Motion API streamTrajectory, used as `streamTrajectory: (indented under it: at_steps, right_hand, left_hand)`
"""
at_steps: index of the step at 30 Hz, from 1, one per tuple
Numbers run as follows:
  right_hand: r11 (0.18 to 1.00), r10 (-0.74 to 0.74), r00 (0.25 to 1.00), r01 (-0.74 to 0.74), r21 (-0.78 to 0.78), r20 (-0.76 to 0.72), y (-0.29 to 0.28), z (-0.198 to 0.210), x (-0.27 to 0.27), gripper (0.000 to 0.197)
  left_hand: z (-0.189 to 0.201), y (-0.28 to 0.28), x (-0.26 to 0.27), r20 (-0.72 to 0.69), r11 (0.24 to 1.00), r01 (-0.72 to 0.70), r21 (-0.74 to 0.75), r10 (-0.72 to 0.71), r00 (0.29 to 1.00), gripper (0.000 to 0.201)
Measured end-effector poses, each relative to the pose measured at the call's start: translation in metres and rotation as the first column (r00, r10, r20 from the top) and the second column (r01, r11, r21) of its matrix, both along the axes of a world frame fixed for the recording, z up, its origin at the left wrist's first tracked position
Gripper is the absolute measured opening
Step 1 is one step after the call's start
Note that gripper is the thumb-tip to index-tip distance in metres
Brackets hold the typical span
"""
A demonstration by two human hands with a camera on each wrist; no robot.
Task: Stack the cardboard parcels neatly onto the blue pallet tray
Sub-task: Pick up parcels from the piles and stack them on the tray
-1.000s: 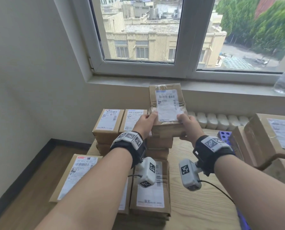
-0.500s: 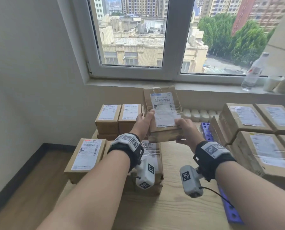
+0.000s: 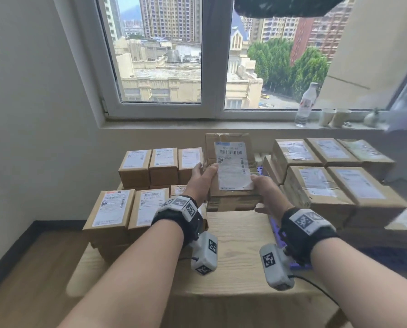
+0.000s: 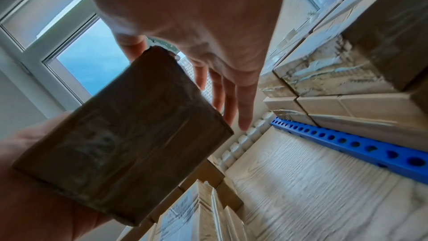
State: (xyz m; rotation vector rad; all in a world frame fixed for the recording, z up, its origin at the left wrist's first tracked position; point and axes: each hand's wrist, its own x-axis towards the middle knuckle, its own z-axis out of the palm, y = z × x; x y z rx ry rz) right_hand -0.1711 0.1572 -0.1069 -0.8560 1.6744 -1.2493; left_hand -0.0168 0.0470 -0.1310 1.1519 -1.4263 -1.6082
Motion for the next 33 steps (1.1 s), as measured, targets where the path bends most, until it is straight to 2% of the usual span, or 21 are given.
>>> streamTrajectory:
  at_steps: [2, 4, 6, 9, 12, 14, 17, 18, 20, 22, 27, 31, 33]
  right_hand:
    - [1.000, -0.009, 1.000, 0.008, -0.021, -0.023, 0.011, 0.006, -0.008, 0.035]
    - [0.997, 0.006, 0.998, -0.010, -0.071, -0.057, 0.023, 0.011, -0.018, 0.044]
    - [0.995, -0.015, 0.997, 0.008, -0.097, -0.076, 0.033, 0.016, -0.029, 0.056]
    - [0.997, -0.044, 0.997, 0.039, -0.074, -0.060, 0.045, 0.020, -0.050, 0.063]
    - [0.993, -0.052, 0.998, 0.047, -0.111, -0.047, 0.057, 0.026, -0.078, 0.042]
    - [0.989, -0.072, 0.996, 0.064, -0.131, -0.052, 0.065, 0.031, -0.103, 0.041]
    - [0.981, -0.107, 0.993, 0.097, -0.169, -0.051, 0.076, 0.038, -0.146, 0.035]
    - [0.980, -0.112, 0.992, 0.101, -0.171, -0.055, 0.079, 0.039, -0.162, 0.036]
    - [0.978, -0.129, 0.990, 0.116, -0.176, -0.065, 0.084, 0.041, -0.195, 0.049]
    - [0.972, -0.131, 0.988, 0.113, -0.207, -0.076, 0.089, 0.044, -0.230, 0.053]
    - [0.976, -0.092, 0.994, 0.077, -0.203, -0.065, 0.098, 0.050, -0.322, 0.059]
    - [0.963, -0.175, 0.982, 0.155, -0.219, -0.076, 0.102, 0.037, -0.400, 0.091]
    - [0.967, -0.177, 0.984, 0.168, -0.192, -0.031, 0.101, 0.028, -0.438, 0.101]
  left_hand:
    - [0.008, 0.011, -0.009, -0.028, 1.000, 0.020, -0.009, -0.020, 0.999, 0.090]
    - [0.012, 0.020, -0.021, -0.061, 0.999, 0.043, -0.031, -0.044, 0.997, 0.062]
    - [0.016, 0.030, -0.034, -0.073, 0.996, 0.070, -0.050, -0.074, 0.995, 0.046]
    - [0.023, 0.038, -0.061, -0.071, 0.991, 0.110, -0.074, -0.115, 0.991, 0.046]
    - [0.028, 0.042, -0.096, -0.100, 0.990, 0.106, -0.098, -0.116, 0.988, 0.046]
    - [0.029, 0.045, -0.124, -0.117, 0.990, 0.104, -0.095, -0.115, 0.987, 0.054]
    - [0.034, 0.054, -0.172, -0.156, 0.990, 0.098, -0.104, -0.113, 0.981, 0.082]
    - [0.037, 0.058, -0.188, -0.158, 0.990, 0.093, -0.109, -0.109, 0.981, 0.084]
    - [0.042, 0.065, -0.222, -0.174, 0.986, 0.104, -0.126, -0.126, 0.977, 0.065]
    - [0.045, 0.071, -0.257, -0.194, 0.986, 0.105, -0.126, -0.129, 0.973, 0.046]
    - [0.052, 0.086, -0.344, -0.170, 0.989, 0.081, -0.127, -0.103, 0.980, 0.039]
    - [0.057, 0.105, -0.409, -0.102, 0.982, 0.137, -0.126, -0.151, 0.983, 0.038]
    - [0.057, 0.116, -0.437, -0.076, 0.979, 0.161, -0.123, -0.171, 0.982, 0.053]
